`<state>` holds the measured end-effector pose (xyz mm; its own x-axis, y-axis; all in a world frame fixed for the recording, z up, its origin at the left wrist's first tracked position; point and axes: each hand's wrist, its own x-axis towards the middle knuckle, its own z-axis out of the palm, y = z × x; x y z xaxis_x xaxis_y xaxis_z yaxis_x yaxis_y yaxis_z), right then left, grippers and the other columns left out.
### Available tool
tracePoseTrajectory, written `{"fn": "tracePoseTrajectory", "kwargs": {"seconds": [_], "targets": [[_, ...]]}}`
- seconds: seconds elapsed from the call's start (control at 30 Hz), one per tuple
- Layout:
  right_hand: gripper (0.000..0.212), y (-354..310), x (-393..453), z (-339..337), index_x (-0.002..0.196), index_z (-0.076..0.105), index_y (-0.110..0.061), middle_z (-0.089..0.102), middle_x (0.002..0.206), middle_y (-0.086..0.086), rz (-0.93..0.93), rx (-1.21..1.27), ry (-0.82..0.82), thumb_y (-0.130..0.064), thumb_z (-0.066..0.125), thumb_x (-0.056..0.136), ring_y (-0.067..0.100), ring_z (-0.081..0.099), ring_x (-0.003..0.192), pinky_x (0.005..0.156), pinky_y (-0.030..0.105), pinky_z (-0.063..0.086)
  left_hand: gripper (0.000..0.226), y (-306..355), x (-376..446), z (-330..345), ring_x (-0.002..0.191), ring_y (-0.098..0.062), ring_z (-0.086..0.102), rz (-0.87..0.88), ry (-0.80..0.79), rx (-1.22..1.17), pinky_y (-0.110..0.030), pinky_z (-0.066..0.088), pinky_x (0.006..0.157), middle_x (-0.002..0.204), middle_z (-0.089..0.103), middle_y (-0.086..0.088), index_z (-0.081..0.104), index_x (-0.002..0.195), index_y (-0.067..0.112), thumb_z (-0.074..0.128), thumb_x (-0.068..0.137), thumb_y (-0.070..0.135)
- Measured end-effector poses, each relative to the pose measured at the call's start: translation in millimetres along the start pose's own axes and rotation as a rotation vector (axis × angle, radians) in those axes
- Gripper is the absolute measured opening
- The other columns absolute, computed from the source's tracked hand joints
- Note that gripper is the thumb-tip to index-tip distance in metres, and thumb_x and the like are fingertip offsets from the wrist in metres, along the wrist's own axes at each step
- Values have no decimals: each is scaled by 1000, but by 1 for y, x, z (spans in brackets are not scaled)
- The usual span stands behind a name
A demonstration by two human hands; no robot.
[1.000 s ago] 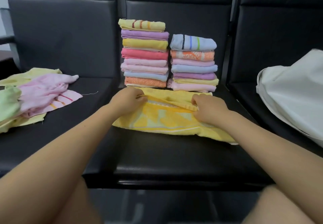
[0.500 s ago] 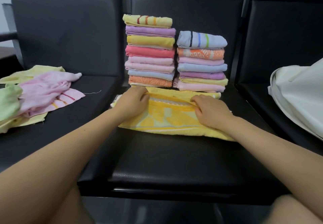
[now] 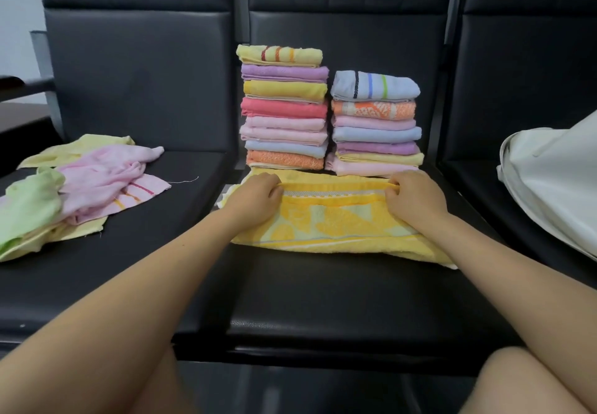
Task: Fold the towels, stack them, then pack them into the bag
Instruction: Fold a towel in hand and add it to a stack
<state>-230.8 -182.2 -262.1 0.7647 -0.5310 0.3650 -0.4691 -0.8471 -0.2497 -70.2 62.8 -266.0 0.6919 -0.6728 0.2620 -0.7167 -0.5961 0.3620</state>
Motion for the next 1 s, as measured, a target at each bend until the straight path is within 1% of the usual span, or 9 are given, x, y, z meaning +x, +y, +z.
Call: {"fn": "tracePoseTrajectory", "kwargs": {"seconds": [0.1,0.2,0.3,0.5,0.6,0.7,0.87,0.9,1.0], "targets": [[18,-9,-3,-6,102,64,-8,58,106,5,-96,193,93,-20,53,95,22,48,107,83,35,41,30,1,-4,-2,88,-21,51,-62,-97,-26,-30,34,73,101,61,-9,54,107,5,33,104,27],[19,-23,-12,-4,109,62,-13,59,110,2,-152,407,-139,-23,48,99,19,52,106,90,33,42,31,5,-6,-8,86,-19,49,-78,-133,-7,-29,32,73,96,58,-6,52,107,6,31,105,28],[21,-31,-20,4,108,54,-18,62,99,3,-164,285,-389,-34,42,101,22,59,93,87,42,49,31,9,-10,-15,84,-22,51,-81,-126,-5,-31,33,71,89,56,-5,52,104,4,31,105,28],[27,-30,-31,-13,106,54,-13,63,96,7,-237,105,-329,-35,39,103,24,58,90,81,39,48,26,18,-35,-24,83,-19,52,-28,-150,22,-30,35,72,86,55,1,50,94,12,33,105,28],[28,-23,-44,-22,105,59,-14,63,99,2,-208,126,-408,-36,42,102,20,58,94,80,34,46,27,20,-52,-28,85,-19,53,15,-182,35,-31,36,73,85,55,3,50,89,14,35,104,30],[23,-14,-57,-34,105,66,-17,64,102,-4,-197,150,-526,-31,49,100,14,57,98,76,25,42,31,23,-69,-30,89,-21,56,64,-212,25,-34,41,77,93,62,-3,57,94,8,39,103,31],[6,1,-58,-63,88,72,-20,68,90,-7,-154,370,-336,-25,69,88,5,60,86,69,15,44,27,22,-78,-29,94,-16,57,50,-254,-52,-30,43,82,98,63,3,62,98,16,42,102,34],[4,3,-55,-68,89,72,-21,67,92,-9,-137,421,-305,-21,68,88,5,61,87,69,16,44,25,21,-77,-28,95,-15,57,39,-257,-73,-29,43,82,97,63,5,61,97,18,42,102,34],[18,8,-42,-69,106,69,-21,63,105,-13,-188,368,-234,-14,59,92,7,57,98,79,21,41,19,19,-74,-27,94,-11,56,-29,-305,-166,-25,40,80,91,59,12,59,88,28,45,101,30]]}}
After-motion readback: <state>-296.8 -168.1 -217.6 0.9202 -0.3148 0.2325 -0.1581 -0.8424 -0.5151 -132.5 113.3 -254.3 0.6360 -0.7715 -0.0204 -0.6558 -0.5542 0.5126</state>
